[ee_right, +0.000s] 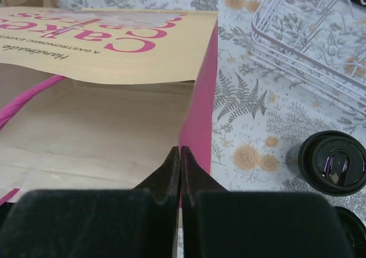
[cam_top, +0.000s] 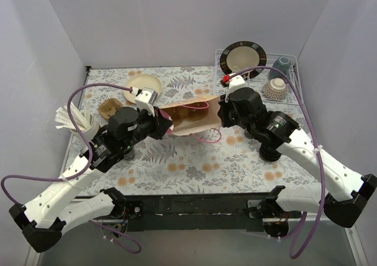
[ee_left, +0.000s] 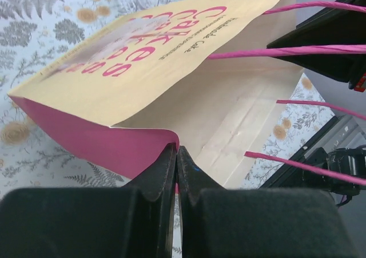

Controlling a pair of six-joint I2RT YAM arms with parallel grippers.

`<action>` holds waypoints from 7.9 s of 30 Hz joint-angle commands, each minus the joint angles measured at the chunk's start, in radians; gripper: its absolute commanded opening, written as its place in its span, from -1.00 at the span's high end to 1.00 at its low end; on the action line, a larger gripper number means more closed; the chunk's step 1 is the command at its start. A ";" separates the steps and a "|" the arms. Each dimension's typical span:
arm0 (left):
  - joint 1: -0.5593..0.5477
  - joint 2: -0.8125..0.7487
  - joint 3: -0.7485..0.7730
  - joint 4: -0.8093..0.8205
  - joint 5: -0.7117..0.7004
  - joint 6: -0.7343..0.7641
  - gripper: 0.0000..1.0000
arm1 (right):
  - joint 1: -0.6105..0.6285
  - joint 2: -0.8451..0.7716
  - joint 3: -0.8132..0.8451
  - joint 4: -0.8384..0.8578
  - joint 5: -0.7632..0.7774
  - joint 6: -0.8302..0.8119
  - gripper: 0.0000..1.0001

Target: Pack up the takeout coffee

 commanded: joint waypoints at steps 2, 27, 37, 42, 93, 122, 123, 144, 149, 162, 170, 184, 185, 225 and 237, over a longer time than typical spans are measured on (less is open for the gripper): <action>-0.003 -0.058 -0.071 0.036 0.030 -0.025 1.00 | 0.004 -0.111 -0.110 0.180 0.002 -0.028 0.97; -0.009 -0.113 -0.185 0.025 0.085 -0.073 1.00 | 0.006 -0.186 -0.286 0.137 -0.021 0.012 0.97; -0.010 -0.101 -0.165 -0.013 0.074 -0.030 1.00 | 0.004 -0.188 -0.271 0.122 -0.006 0.006 0.97; -0.012 -0.110 -0.176 -0.008 0.087 -0.026 1.00 | 0.004 -0.189 -0.266 0.131 -0.038 0.004 0.97; -0.018 0.028 -0.053 -0.137 -0.035 -0.073 0.19 | -0.382 0.007 0.117 -0.125 -0.064 0.041 -0.18; 0.028 0.307 0.279 -0.424 0.045 -0.168 1.00 | -0.617 0.219 0.188 -0.312 -0.196 -0.108 -0.66; 0.034 0.316 0.305 -0.439 0.079 -0.180 1.00 | -0.623 0.234 0.198 -0.318 -0.215 -0.111 -0.68; 0.172 0.419 0.393 -0.544 0.280 -0.041 1.00 | -0.643 0.472 0.252 -0.438 -0.225 -0.223 -0.68; 0.172 0.424 0.404 -0.545 0.311 -0.052 1.00 | -0.649 0.463 0.174 -0.367 -0.215 -0.238 -0.66; 0.172 0.453 0.442 -0.559 0.329 -0.055 1.00 | -0.658 0.463 0.107 -0.254 -0.192 -0.255 -0.72; 0.174 0.467 0.467 -0.561 0.326 -0.067 1.00 | -0.664 0.469 0.102 -0.231 -0.202 -0.255 -0.78; 0.174 0.480 0.482 -0.568 0.326 -0.087 1.00 | -0.669 0.475 0.041 -0.176 -0.207 -0.251 -0.72; 0.172 0.482 0.486 -0.570 0.321 -0.088 1.00 | -0.671 0.477 0.039 -0.172 -0.207 -0.251 -0.71; 0.267 0.704 0.727 -0.797 0.306 -0.271 1.00 | -0.408 -0.031 0.537 -0.227 -0.741 -0.287 0.05; 0.284 0.869 1.033 -0.862 0.399 -0.279 0.78 | -0.407 -0.027 0.539 -0.247 -0.882 -0.319 0.07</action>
